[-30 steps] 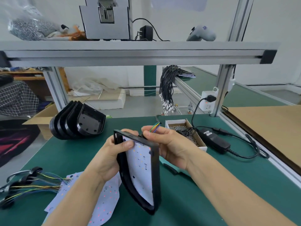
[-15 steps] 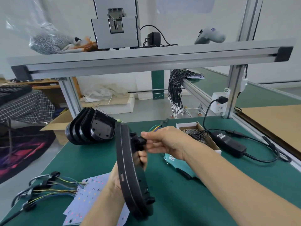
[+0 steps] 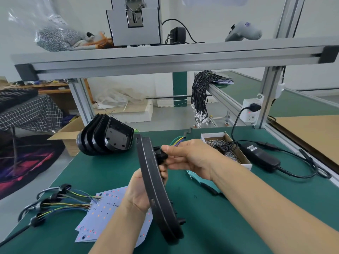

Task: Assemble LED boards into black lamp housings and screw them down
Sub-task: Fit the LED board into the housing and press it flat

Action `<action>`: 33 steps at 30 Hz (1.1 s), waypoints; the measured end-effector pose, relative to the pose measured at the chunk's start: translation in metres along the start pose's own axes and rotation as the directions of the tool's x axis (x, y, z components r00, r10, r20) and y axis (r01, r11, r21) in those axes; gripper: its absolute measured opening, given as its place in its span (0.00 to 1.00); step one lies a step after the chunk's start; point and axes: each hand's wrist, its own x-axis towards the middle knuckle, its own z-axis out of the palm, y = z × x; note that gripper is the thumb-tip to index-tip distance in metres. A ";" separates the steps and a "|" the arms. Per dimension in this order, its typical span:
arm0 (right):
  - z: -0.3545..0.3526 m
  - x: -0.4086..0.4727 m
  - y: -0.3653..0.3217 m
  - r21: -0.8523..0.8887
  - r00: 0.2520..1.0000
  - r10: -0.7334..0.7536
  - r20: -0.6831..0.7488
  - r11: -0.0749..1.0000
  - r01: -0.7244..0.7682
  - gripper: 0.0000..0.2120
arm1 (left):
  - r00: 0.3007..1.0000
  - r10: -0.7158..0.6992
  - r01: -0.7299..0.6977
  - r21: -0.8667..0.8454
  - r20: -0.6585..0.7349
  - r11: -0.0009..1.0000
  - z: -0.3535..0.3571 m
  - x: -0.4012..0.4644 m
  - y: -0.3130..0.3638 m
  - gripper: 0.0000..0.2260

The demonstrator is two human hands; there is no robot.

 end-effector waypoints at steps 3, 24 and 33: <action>0.004 0.000 0.005 0.070 1.000 -0.023 -0.005 0.997 0.023 0.07 | 1.000 0.005 -0.005 -0.075 0.001 0.997 0.004 0.000 0.000 0.21; 0.006 -0.012 0.011 0.074 0.980 -0.020 0.196 0.997 0.006 0.06 | 0.985 0.170 -0.171 0.329 0.033 0.929 0.010 -0.022 0.018 0.19; -0.013 -0.020 0.019 0.066 0.987 -0.016 0.159 0.998 0.005 0.07 | 0.959 0.283 -0.263 0.430 0.018 0.864 0.018 -0.033 0.009 0.09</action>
